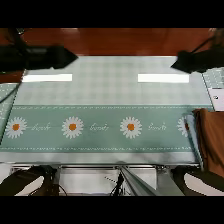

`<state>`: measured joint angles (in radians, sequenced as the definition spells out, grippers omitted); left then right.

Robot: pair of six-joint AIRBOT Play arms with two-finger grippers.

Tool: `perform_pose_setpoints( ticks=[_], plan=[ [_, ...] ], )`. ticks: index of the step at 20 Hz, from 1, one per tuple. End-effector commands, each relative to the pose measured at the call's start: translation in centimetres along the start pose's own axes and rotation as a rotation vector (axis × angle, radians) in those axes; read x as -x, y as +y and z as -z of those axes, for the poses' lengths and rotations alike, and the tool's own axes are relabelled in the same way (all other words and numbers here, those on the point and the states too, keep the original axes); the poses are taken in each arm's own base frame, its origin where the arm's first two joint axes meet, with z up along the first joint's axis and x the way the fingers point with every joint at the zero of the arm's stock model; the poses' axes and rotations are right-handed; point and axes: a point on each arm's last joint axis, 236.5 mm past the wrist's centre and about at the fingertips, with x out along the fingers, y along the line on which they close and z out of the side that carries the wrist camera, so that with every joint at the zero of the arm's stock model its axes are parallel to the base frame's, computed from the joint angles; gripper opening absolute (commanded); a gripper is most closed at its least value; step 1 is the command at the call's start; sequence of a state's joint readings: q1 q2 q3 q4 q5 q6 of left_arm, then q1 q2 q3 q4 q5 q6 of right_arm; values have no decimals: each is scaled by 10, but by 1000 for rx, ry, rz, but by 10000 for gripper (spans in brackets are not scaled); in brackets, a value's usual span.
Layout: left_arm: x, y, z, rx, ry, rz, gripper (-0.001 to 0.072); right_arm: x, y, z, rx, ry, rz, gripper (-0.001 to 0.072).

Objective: Fold the shirts.

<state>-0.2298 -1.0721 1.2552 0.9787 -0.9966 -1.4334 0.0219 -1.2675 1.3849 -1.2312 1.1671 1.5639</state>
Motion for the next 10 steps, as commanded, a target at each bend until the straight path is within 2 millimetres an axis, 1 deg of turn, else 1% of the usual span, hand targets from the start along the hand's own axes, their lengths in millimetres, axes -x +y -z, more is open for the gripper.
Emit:
perform_pose_setpoints(
  ticks=[1,2,3,4,5,7,10],
  plan=[
    [-36,74,66,-33,170,-340,24,-63,-28,51,127,182,248,26],
    [-47,90,89,-10,221,-361,24,-73,-40,64,118,221,268,26],
    [-54,103,106,11,263,-377,24,-79,-50,71,111,247,286,26],
    [-58,114,113,32,288,-393,24,-80,-56,72,105,258,297,26],
    [-60,121,114,46,294,-404,24,-80,-58,70,100,248,298,26],
    [-60,134,107,67,268,-419,24,-77,-56,65,102,226,294,26],
    [-56,138,113,83,295,-430,25,-76,-54,69,94,241,289,26]
  ],
)
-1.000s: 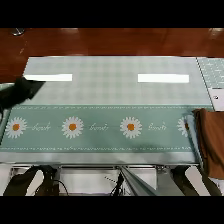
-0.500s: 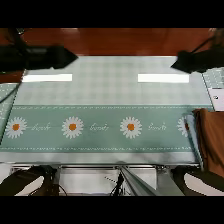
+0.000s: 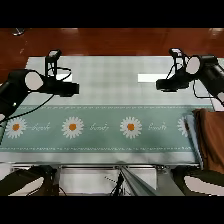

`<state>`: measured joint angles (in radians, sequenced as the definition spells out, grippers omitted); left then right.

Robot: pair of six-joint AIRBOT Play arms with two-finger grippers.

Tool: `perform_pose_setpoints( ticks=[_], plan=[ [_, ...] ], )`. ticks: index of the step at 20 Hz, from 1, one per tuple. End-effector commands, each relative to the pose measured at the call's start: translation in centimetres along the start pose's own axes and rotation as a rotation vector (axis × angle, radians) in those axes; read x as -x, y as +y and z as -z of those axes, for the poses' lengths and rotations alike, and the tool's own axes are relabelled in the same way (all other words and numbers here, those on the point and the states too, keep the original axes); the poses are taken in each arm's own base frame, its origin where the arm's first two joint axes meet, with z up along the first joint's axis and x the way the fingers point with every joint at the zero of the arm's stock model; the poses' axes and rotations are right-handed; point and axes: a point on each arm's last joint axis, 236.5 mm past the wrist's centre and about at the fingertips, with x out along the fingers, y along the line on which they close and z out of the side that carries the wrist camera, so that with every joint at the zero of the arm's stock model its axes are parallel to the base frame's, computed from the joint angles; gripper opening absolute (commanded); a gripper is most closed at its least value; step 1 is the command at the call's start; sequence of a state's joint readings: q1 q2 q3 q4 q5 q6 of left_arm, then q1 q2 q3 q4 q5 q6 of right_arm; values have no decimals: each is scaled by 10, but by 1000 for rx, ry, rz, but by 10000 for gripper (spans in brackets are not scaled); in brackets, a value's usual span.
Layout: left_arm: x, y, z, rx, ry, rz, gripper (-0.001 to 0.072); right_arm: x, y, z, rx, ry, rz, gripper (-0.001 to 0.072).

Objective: Fold the shirts.

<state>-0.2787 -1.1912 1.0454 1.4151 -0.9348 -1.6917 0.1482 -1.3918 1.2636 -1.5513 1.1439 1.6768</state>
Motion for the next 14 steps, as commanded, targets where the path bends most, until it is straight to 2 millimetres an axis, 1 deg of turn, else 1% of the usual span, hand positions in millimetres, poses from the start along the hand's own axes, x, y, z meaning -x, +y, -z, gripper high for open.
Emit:
perform_pose_setpoints(
  ticks=[1,14],
  plan=[
    [-7,12,6,11,26,-34,25,-3,-4,3,4,9,22,26],
    [-8,13,7,12,31,-35,25,-3,-5,3,5,9,24,26]
  ],
)
